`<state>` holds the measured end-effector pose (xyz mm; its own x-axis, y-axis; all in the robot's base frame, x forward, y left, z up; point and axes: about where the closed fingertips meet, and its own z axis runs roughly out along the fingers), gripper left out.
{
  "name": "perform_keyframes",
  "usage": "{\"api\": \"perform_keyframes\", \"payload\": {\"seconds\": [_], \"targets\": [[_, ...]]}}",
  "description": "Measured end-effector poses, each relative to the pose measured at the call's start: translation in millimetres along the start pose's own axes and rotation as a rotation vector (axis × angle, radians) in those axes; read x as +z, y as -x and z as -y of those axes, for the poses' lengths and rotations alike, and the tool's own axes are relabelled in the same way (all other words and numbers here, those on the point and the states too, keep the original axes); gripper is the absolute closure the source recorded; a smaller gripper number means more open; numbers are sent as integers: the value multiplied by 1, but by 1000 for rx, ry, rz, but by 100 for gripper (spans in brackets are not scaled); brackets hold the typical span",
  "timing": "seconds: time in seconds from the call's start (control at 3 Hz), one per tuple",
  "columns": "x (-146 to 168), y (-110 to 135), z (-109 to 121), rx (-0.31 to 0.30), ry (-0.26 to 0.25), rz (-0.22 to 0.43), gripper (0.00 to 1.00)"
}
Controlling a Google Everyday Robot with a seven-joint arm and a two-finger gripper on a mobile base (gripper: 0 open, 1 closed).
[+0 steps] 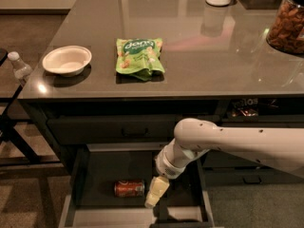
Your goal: Pick coke can from middle drawer and place on counter
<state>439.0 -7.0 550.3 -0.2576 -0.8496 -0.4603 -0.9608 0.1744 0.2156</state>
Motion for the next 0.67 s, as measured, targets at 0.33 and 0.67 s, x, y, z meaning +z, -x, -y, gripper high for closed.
{"api": "perform_keyframes", "payload": {"seconds": [0.33, 0.67], "targets": [[0, 0, 0, 0, 0, 0, 0], [30, 2, 4, -18, 12, 44, 0]]}}
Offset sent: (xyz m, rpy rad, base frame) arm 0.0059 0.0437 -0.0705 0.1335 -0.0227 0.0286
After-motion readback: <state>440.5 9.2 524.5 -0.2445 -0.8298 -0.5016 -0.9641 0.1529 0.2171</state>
